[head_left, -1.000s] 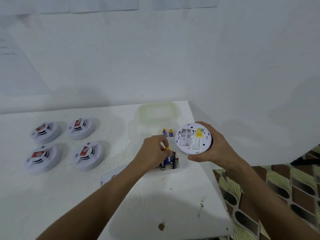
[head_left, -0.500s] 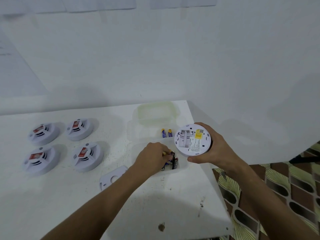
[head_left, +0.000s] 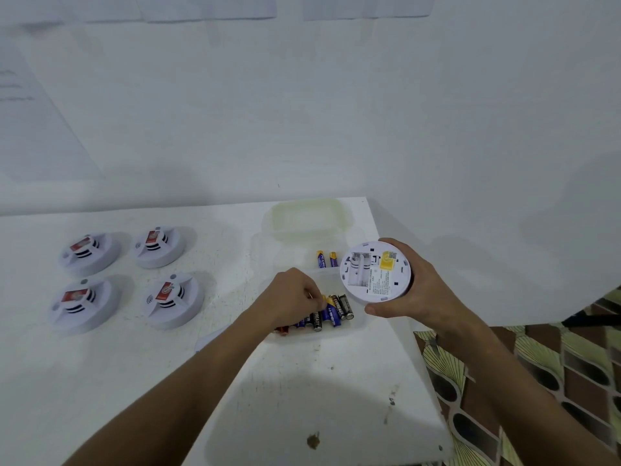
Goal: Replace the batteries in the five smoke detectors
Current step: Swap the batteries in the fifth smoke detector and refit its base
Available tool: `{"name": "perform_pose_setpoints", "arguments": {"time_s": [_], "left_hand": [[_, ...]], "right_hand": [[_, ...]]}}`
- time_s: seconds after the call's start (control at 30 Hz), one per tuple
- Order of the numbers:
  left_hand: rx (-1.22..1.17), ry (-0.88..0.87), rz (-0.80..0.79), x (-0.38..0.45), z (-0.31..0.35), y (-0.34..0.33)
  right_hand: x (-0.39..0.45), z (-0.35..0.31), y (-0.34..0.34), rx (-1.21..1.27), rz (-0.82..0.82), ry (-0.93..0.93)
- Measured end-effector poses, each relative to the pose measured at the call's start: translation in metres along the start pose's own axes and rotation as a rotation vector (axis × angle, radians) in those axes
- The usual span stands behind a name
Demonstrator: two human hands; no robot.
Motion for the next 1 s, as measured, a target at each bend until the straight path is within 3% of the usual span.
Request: {"name": "perform_pose_setpoints", "arguments": {"time_s": [0.4,1.0], "left_hand": [[-0.067,-0.038,0.197,0.026,0.010,0.066],[0.149,0.013,-0.031,0.100,-0.020,0.018]], "right_hand": [[0.011,0.004,0.008,0.029,0.026,-0.012],[0.033,0.015,0.014,0.033,0.036,-0.048]]}}
Point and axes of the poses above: each hand's wrist, its own x-axis towards the middle knuckle, its own y-axis out of the back of the hand, z = x × y, the point moved 8 cm from there along x, towards the middle knuckle, and after that the axes turned 13 degrees about -y, right-handed, at the moved point
